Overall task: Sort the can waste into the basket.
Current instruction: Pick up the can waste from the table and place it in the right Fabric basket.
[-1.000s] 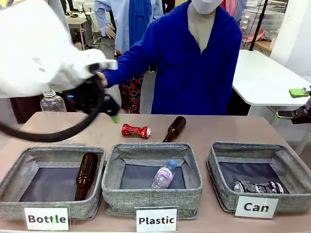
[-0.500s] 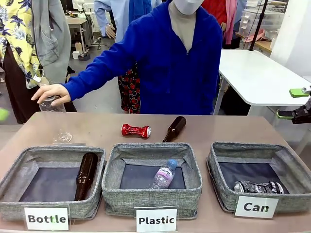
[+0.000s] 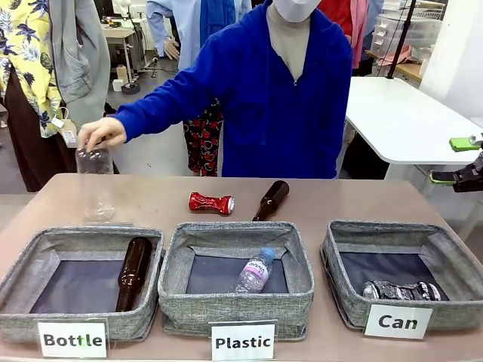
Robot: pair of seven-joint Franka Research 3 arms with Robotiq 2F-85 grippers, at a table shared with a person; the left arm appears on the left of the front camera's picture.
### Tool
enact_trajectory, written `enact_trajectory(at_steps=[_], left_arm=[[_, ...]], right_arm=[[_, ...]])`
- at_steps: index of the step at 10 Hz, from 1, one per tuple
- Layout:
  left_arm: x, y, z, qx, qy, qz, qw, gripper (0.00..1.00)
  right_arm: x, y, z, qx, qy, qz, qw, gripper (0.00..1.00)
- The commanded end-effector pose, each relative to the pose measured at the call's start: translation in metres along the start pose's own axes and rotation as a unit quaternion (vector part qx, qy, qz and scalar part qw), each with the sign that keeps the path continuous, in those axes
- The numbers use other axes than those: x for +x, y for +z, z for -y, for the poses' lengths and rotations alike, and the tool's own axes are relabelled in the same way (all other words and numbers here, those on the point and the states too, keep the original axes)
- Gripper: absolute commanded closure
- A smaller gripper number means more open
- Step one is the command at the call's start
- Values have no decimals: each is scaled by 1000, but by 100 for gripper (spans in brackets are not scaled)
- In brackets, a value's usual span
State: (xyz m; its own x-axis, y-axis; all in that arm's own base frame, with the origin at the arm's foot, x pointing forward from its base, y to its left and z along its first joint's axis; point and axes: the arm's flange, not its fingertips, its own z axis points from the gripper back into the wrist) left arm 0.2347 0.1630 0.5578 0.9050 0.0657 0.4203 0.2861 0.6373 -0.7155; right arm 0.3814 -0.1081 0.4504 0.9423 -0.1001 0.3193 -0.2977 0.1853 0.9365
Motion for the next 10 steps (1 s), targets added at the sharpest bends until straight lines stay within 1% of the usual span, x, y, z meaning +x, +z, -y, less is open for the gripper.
enact_trajectory(at_steps=[1,2,3,5,7,8,10], left_arm=[[-3,-1,-32,-92,6,22,995,0],[-5,-7,-42,-99,14,19,995,0],[-6,-13,-44,-95,22,9,995,0],[5,-19,-37,-83,12,-5,996,0],[16,-31,-22,-68,-3,-23,997,0],[28,-48,-11,-48,-12,-45,998,0],[71,-105,9,-34,-32,-116,992,0]], right_arm=[[0,3,-1,2,9,-5,1000,0],[0,3,-1,2,9,-5,1000,0],[0,3,-1,2,9,-5,1000,0],[0,3,-1,2,9,-5,1000,0],[0,3,-1,2,9,-5,1000,0],[0,3,-1,2,9,-5,1000,0],[0,3,-1,2,9,-5,1000,0]])
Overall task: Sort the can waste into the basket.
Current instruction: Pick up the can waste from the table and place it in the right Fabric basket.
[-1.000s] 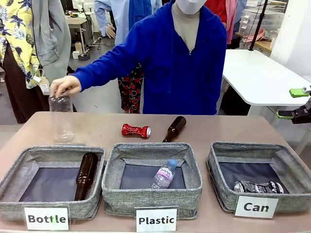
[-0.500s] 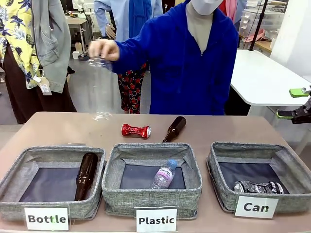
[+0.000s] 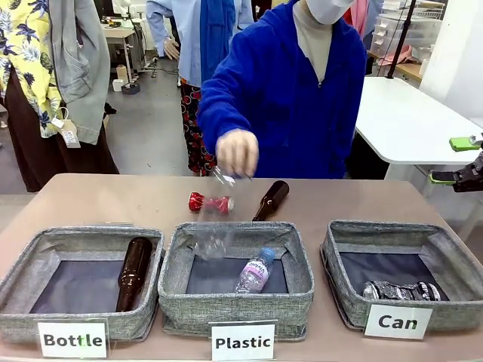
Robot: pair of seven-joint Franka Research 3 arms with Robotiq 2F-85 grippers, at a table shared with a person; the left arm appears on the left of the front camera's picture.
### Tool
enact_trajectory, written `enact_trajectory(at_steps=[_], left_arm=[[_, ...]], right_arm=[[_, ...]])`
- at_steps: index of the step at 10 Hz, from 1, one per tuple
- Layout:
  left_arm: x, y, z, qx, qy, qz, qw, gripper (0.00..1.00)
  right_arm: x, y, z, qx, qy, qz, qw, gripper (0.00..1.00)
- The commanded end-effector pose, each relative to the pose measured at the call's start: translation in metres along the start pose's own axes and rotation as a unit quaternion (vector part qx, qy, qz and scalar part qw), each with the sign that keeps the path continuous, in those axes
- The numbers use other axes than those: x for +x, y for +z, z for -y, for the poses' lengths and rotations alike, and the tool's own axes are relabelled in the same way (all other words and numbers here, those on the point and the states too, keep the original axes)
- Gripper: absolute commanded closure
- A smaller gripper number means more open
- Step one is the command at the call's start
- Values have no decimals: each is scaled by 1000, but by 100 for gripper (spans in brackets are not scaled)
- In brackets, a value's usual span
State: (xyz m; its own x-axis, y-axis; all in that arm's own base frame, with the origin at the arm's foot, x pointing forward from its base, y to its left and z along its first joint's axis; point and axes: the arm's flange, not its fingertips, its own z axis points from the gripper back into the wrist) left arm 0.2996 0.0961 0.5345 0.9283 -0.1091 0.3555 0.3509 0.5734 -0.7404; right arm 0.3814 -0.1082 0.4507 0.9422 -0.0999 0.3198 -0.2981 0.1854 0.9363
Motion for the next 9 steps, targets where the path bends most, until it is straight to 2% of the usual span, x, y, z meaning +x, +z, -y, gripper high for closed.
enact_trajectory(at_steps=[1,4,5,7,9], left_arm=[[60,-45,1,3,-6,-66,998,0],[146,-136,-2,24,8,-181,983,0],[159,-146,-1,10,5,-186,982,0],[153,-138,5,-1,-10,-168,986,0],[110,-101,9,13,-15,-125,992,0]], right_arm=[[0,3,-1,2,9,-5,1000,0],[0,3,-1,2,9,-5,1000,0],[0,3,-1,2,9,-5,1000,0],[0,3,-1,2,9,-5,1000,0],[0,3,-1,2,9,-5,1000,0]])
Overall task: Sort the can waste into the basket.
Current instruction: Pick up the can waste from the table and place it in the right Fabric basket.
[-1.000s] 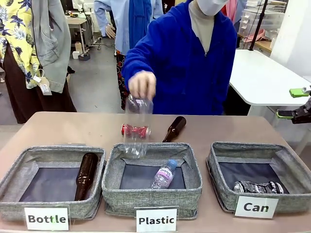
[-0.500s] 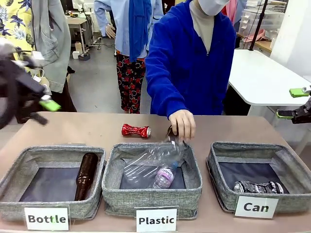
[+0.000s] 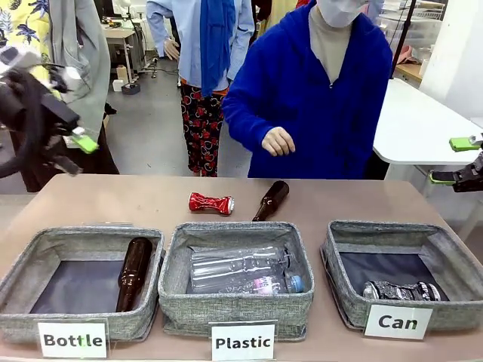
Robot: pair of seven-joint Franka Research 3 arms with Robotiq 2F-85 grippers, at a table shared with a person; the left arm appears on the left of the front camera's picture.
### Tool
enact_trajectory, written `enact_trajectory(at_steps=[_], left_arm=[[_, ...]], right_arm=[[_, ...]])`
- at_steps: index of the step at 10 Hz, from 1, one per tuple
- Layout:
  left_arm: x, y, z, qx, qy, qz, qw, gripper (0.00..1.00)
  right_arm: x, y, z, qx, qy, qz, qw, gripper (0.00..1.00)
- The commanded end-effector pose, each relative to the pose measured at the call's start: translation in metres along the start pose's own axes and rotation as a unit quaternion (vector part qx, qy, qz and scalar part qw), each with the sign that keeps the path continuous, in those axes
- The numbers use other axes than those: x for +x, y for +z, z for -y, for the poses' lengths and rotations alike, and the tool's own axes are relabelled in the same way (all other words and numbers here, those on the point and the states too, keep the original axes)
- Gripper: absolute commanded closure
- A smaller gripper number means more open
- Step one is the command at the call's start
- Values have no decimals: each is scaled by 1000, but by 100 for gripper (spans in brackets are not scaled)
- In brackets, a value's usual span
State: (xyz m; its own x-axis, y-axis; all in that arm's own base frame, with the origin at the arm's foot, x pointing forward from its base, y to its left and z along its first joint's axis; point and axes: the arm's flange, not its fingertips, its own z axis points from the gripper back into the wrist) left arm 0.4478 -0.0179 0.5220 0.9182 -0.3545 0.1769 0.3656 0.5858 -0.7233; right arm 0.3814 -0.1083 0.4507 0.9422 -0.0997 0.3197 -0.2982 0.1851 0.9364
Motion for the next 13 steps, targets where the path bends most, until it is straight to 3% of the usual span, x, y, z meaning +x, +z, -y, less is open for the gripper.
enact_trajectory(at_steps=[1,2,4,8,9,11,12,13], left_arm=[[-58,7,6,8,-6,47,999,0],[-68,4,5,8,-3,60,998,0],[-55,-10,9,35,6,68,997,0],[52,-74,33,136,-52,25,989,0],[79,-96,39,166,-42,19,985,0],[113,-140,51,273,50,2,961,0],[122,-165,62,321,64,-10,945,0],[135,-194,75,400,100,11,911,0]], right_arm=[[-1,3,-1,2,9,-5,1000,0],[-1,3,-1,2,9,-5,1000,0],[-1,3,-1,2,9,-5,1000,0],[-1,3,-1,2,9,-5,1000,0],[-1,3,-1,2,9,-5,1000,0],[-1,3,-1,2,9,-5,1000,0],[-1,3,-1,2,9,-5,1000,0],[-1,3,-1,2,9,-5,1000,0]])
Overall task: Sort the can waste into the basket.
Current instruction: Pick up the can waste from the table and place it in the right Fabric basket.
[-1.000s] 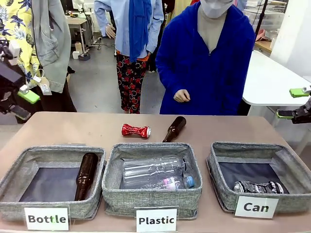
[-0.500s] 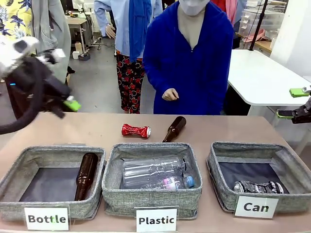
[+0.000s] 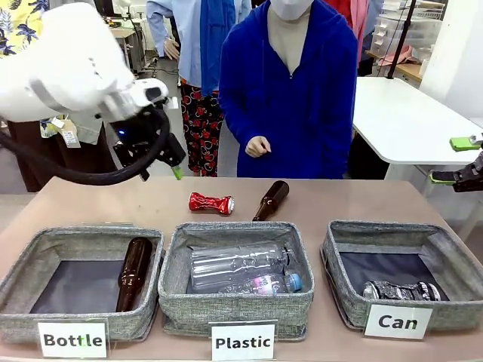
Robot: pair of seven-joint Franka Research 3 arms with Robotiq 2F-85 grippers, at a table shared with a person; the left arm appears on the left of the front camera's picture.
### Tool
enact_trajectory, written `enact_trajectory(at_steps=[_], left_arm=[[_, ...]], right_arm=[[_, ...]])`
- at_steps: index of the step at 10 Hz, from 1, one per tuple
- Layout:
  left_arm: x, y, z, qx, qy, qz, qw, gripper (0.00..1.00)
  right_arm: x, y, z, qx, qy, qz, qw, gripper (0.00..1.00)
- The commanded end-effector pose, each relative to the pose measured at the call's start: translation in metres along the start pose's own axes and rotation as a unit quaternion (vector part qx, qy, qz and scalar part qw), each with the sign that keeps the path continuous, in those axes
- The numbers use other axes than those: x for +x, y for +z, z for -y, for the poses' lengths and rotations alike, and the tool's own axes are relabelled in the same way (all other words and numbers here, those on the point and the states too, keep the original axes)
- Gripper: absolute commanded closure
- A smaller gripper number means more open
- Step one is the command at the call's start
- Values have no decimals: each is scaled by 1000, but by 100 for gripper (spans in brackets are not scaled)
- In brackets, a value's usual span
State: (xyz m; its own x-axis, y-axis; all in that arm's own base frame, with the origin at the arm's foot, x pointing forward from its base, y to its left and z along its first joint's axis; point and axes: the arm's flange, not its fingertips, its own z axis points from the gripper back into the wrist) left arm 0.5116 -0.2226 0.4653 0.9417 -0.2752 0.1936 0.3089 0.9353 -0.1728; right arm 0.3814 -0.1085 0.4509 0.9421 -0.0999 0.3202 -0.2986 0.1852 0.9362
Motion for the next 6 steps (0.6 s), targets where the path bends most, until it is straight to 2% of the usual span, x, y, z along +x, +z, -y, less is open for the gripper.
enact_trajectory(at_steps=[1,2,4,5,6], left_arm=[[20,-17,51,109,52,-39,992,0],[29,-33,72,135,45,-34,989,0],[42,-57,102,140,32,-27,989,0],[45,-57,98,131,51,-10,990,0],[41,-42,82,125,104,21,987,0]], right_arm=[[-1,3,-1,2,9,-5,1000,0],[-1,3,-1,2,9,-5,1000,0],[-1,3,-1,2,9,-5,1000,0],[-1,3,-1,2,9,-5,1000,0],[-1,3,-1,2,9,-5,1000,0]])
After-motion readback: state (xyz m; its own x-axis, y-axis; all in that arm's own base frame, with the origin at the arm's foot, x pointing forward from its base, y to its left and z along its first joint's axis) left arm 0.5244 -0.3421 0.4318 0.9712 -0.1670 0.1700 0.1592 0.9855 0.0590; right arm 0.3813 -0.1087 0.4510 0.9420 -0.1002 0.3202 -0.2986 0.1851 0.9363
